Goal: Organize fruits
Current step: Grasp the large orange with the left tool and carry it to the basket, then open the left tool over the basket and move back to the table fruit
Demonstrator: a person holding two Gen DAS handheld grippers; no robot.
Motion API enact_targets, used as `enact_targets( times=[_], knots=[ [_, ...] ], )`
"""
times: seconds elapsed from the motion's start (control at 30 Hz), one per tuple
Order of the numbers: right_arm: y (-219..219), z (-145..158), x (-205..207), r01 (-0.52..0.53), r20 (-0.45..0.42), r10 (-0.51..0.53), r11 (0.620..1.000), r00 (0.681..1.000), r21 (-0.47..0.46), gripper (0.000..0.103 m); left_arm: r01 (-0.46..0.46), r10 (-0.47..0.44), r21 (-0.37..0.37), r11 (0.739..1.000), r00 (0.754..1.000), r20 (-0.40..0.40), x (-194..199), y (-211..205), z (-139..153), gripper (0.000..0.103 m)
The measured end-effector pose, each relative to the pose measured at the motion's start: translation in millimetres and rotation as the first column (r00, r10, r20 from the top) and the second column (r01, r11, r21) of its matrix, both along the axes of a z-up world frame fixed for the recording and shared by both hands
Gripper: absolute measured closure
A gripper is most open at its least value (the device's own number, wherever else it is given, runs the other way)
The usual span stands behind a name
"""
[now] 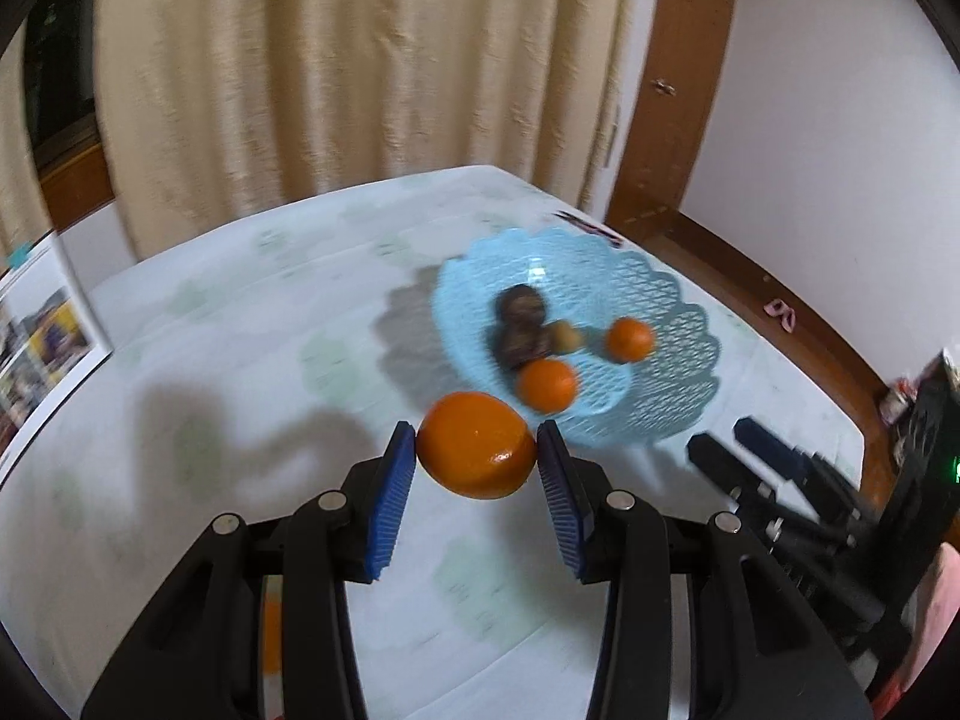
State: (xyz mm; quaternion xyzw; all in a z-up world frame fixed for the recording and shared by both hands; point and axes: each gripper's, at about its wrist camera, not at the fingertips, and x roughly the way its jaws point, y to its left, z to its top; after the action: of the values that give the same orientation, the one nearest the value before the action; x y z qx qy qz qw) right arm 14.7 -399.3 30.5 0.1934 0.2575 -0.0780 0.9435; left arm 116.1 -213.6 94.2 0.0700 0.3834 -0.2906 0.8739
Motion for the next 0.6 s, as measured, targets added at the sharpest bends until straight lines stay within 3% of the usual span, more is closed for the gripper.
enact_targets(
  times=[0.2, 0.33, 0.4, 0.43, 0.47, 0.6],
  knots=[
    [-14.9, -7.1, -1.1, 0.069, -0.008, -0.069, 0.994, 0.998, 0.085, 0.038, 0.073, -0.074, -0.017, 0.997, 0.997, -0.024, 10.9, -48.3, -3.3, 0.061],
    [-15.1, -7.6, -1.7, 0.083, -0.009, -0.083, 0.992, 0.997, 0.095, 0.038, 0.111, -0.112, -0.024, 0.994, 0.992, -0.05, 15.5, -75.0, -7.8, 0.06],
    [-15.0, -7.7, -2.1, 0.084, -0.01, -0.083, 0.992, 0.997, 0.097, 0.038, 0.114, -0.116, -0.035, 0.993, 0.992, -0.057, 17.0, -81.2, -7.9, 0.052],
    [-15.2, -8.0, -2.5, 0.085, -0.011, -0.084, 0.991, 0.996, 0.099, 0.038, 0.11, -0.113, -0.043, 0.993, 0.992, -0.056, 17.5, -81.1, -6.7, 0.033],
    [-15.3, -8.2, -2.6, 0.086, -0.011, -0.085, 0.991, 0.996, 0.102, 0.038, 0.102, -0.105, -0.053, 0.993, 0.993, -0.047, 17.5, -78.5, -4.8, 0.023],
    [-14.8, -7.9, -2.9, 0.087, -0.007, -0.087, 0.991, 0.996, 0.103, 0.038, 0.074, -0.075, -0.062, 0.995, 0.997, -0.014, 18.8, -62.5, 5.3, 0.021]
  ],
)
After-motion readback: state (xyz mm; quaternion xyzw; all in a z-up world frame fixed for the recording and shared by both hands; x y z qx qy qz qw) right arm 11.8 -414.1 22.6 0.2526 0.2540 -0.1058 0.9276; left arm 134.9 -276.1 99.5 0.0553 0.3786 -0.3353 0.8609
